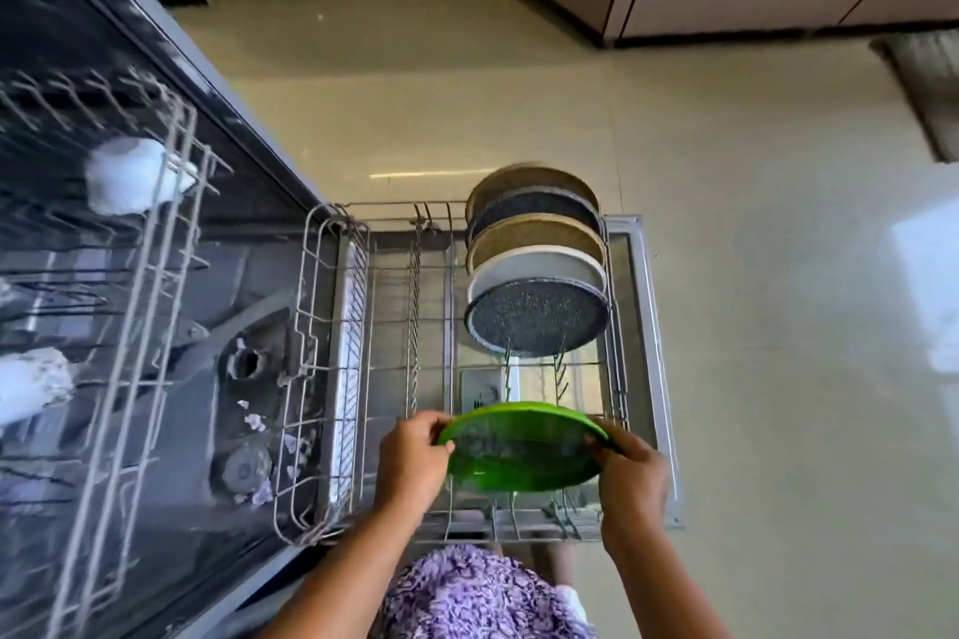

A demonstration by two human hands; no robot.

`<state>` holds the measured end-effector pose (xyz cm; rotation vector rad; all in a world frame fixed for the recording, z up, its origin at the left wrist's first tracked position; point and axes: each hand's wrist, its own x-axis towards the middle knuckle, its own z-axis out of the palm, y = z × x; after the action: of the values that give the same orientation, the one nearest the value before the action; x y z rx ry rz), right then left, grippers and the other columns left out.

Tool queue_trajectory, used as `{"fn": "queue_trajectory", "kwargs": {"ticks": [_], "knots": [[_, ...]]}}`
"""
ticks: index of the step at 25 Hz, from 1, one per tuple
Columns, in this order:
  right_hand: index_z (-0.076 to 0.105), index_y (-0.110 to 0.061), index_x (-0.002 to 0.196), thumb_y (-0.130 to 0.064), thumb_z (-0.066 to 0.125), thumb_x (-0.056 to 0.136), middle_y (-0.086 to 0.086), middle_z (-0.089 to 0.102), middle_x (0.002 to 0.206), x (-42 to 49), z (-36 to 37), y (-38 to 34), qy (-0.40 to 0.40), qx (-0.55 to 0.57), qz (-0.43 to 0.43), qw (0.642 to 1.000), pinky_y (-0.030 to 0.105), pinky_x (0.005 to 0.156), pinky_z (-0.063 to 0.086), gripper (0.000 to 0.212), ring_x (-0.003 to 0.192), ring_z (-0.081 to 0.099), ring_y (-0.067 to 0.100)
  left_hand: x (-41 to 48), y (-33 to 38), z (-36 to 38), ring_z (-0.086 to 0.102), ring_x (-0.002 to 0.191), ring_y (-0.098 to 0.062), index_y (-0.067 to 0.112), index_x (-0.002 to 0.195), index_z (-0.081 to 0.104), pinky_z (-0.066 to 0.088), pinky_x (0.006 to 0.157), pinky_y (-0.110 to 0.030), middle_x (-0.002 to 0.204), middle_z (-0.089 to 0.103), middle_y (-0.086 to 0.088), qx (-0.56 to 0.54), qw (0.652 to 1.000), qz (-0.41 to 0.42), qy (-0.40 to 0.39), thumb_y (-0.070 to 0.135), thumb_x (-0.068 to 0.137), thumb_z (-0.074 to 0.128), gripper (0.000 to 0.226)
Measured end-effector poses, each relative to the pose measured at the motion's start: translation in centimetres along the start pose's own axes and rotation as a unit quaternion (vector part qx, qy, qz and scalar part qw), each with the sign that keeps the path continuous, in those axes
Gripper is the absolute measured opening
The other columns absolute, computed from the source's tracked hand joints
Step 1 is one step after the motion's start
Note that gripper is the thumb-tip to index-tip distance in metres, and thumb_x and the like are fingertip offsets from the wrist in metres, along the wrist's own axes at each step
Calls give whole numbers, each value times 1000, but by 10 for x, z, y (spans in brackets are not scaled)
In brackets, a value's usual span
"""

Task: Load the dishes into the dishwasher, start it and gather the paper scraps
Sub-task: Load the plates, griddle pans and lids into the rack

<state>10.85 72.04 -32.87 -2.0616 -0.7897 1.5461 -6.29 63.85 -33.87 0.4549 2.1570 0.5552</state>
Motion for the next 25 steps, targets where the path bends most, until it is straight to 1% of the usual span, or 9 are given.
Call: {"fn": "queue_trajectory", "kwargs": {"ticks": [3, 6, 8, 11, 13, 16, 18, 21, 25], "knots": [[71, -14, 99, 18, 50, 76, 2, 66, 78, 30, 7, 3, 11, -11, -19, 1000, 2, 50, 42, 45, 64, 54, 5, 23, -1, 19, 67, 90, -23, 13, 95, 71, 52, 87, -33, 92, 71, -1, -25, 999, 33, 19, -10, 75, 66, 31], [73, -21, 95, 17, 49, 74, -4, 69, 80, 72, 19, 5, -5, -20, -71, 997, 3, 65, 44, 49, 75, 60, 7, 53, 10, 39, 65, 88, -16, 13, 97, 72, 47, 77, -19, 89, 66, 8, -38, 996, 69, 51, -7, 76, 66, 30], [72, -19, 97, 18, 48, 74, -3, 69, 83, 92, 24, -4, -22, -17, -119, 993, 5, 72, 45, 49, 73, 59, -2, 71, 22, 43, 64, 87, -14, 11, 99, 72, 45, 70, -11, 88, 64, 9, -56, 990, 103, 73, -7, 76, 66, 30], [70, -30, 93, 11, 55, 76, -1, 68, 88, 124, 35, -13, -27, -37, -177, 983, 13, 75, 44, 47, 77, 58, 1, 101, 30, 56, 64, 88, -15, 13, 99, 71, 48, 77, -19, 89, 65, 7, -76, 983, 139, 96, -9, 75, 66, 34], [69, -35, 93, 6, 60, 77, -4, 68, 86, 136, 39, -17, -22, -50, -206, 977, 13, 73, 42, 44, 77, 57, -1, 116, 32, 60, 65, 90, -18, 17, 99, 70, 50, 83, -25, 93, 68, 2, -87, 980, 149, 96, -9, 75, 66, 36], [66, -32, 97, 3, 63, 79, -8, 67, 89, 148, 43, -8, -24, -62, -231, 971, 2, 69, 40, 39, 69, 55, -19, 134, 27, 72, 65, 90, -18, 10, 100, 71, 50, 83, -24, 97, 71, -6, -70, 982, 150, 94, -8, 76, 66, 30], [66, -29, 101, 2, 62, 80, -8, 66, 89, 154, 43, -1, -12, -82, -237, 968, -2, 67, 37, 38, 64, 51, -24, 141, 21, 78, 66, 91, -20, 10, 101, 71, 49, 82, -21, 98, 72, -7, -50, 984, 150, 84, -7, 76, 66, 30], [69, -21, 105, 1, 60, 80, -6, 64, 85, 162, 43, 10, 5, -116, -244, 963, -4, 64, 34, 34, 61, 48, -26, 143, 14, 87, 66, 92, -21, 10, 104, 71, 44, 76, -16, 99, 72, -8, -13, 987, 142, 74, -4, 77, 67, 30], [66, -31, 98, 5, 58, 77, -5, 67, 90, 161, 43, 5, 11, -87, -288, 954, 2, 72, 40, 42, 69, 55, -19, 143, 13, 90, 66, 88, -17, 12, 103, 72, 50, 78, -22, 97, 73, -7, -82, 981, 143, 105, -5, 77, 67, 31]]}}
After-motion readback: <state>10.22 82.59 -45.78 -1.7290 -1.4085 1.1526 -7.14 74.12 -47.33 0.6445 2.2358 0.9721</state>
